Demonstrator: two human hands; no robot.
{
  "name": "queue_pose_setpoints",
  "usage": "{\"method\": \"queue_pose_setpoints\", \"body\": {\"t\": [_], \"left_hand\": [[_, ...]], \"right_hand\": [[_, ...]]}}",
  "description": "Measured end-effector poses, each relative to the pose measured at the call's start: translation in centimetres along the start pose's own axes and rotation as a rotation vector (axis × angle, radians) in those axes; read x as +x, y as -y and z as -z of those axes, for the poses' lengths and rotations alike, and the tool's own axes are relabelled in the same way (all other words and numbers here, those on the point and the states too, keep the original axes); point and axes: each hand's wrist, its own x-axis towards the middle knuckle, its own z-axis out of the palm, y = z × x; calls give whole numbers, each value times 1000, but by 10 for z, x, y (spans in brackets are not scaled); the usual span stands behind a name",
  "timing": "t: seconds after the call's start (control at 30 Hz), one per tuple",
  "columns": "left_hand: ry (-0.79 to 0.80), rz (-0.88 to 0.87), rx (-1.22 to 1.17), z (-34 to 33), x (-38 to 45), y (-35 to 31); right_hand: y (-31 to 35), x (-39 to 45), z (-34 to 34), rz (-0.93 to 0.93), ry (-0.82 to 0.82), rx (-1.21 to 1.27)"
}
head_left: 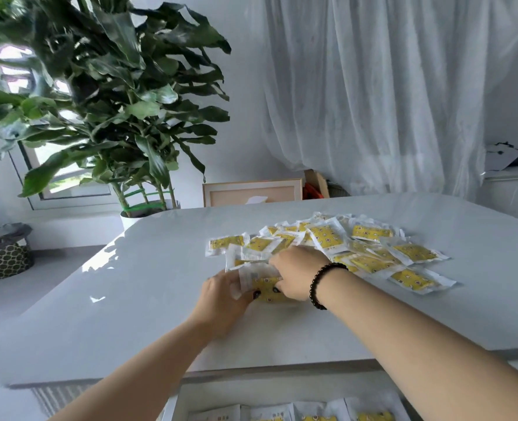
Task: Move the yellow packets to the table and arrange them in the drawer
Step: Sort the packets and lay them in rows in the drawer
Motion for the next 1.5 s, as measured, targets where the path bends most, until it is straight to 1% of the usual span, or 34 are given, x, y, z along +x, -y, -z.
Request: {"method": "queue_pose_setpoints", "body": {"t": [0.1,0.17,0.3,0.4,0.43,0.5,0.6,0.7,0.8,1.0,1.1,1.17,1.23,1.3,1.33,1.4,1.5], "left_hand": [[27,-29,75,7,-16,-22],[49,-8,96,12,-25,-33],[78,13,144,21,-47,-47],[116,15,18,25,-62,-61],[151,14,22,27,-65,-67],[218,-23,137,28,-70,-74],[249,-81,378,28,-74,-84],[279,-70,459,27,-77,-92],[291,-23,394,25,-80,-95],[232,75,245,29,-84,-100],[207,180,161,35,-86,-95],[164,289,44,40,-88,-91],[115,394,-123,46,-92,-88],[102,463,-319,52,-96,-88],[112,486,-441,54,-99,-89],[154,512,-664,58,-105,-94],[240,510,-802,62,-114,-101]], "right_hand": [[-11,-23,12,-40,138,59],[-20,-42,17,-65,171,107],[-31,-82,21,-101,150,180],[-29,-106,18,-118,115,267],[-27,-112,18,-126,107,289],[-23,-122,16,-137,94,292],[-15,-133,16,-122,62,216],[-5,-138,15,-94,49,93],[4,-138,13,-81,45,26],[0,-145,22,-134,122,166],[-8,-154,24,-234,99,289],[-15,-158,19,-316,62,414],[-22,-163,16,-396,4,660],[-26,-167,15,-449,-28,999],[-28,-167,14,-470,-42,1136],[-25,-171,16,-455,-80,1338],[-14,-173,19,-422,-86,1603]]}}
